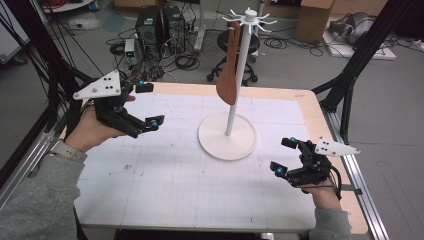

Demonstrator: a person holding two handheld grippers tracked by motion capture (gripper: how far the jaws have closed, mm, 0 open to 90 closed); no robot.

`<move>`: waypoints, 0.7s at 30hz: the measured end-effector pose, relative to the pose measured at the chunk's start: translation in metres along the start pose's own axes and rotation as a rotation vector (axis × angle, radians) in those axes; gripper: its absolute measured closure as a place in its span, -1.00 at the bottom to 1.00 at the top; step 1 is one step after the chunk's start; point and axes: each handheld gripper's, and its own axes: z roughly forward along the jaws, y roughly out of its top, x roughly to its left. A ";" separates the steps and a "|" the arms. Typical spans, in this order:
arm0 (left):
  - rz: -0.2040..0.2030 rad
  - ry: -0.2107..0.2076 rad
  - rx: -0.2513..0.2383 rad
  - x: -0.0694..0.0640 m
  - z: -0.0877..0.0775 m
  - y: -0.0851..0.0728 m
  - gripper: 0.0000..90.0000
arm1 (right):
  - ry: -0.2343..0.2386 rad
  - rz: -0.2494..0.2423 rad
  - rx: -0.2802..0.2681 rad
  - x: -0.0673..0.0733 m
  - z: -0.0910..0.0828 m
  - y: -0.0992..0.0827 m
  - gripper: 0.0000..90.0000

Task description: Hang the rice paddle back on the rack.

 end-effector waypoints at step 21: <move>-0.037 0.078 -0.019 -0.002 -0.054 -0.052 -0.96 | -0.011 -0.004 0.012 -0.001 -0.001 -0.001 -0.99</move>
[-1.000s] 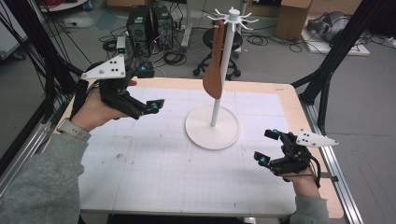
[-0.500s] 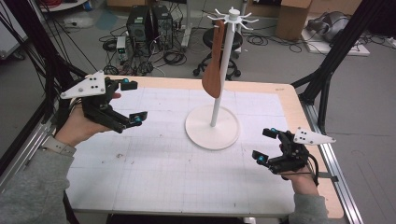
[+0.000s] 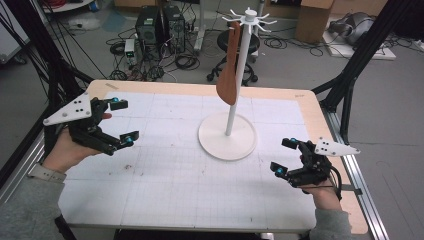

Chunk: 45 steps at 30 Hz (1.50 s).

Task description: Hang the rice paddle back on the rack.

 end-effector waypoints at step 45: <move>-0.165 0.182 -0.112 -0.007 -0.075 -0.092 -0.96 | -0.021 -0.026 -0.055 -0.002 -0.014 0.000 -0.99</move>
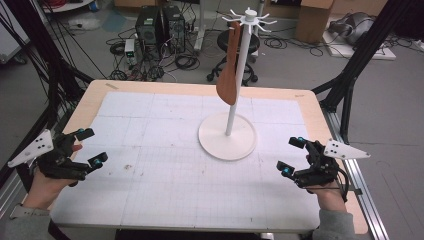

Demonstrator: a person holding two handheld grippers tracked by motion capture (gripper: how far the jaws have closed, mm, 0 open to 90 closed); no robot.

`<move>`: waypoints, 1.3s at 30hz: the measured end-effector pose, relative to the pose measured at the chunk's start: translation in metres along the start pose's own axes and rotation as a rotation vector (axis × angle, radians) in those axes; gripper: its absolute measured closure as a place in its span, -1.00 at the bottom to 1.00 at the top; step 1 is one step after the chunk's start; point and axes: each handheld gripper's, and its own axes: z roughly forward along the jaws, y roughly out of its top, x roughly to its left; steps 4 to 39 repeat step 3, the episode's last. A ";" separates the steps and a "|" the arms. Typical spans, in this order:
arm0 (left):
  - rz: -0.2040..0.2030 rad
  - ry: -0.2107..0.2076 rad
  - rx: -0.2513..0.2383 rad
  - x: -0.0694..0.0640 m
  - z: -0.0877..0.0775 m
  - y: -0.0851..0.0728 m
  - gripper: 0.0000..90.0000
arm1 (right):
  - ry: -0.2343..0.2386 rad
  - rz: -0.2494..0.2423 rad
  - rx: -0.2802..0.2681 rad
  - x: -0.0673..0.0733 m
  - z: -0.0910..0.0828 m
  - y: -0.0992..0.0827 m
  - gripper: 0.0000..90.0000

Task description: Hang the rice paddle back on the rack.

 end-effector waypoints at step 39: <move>0.001 0.001 -0.003 0.000 0.000 0.001 -0.96 | 0.013 -0.008 0.010 0.001 0.004 0.000 -0.99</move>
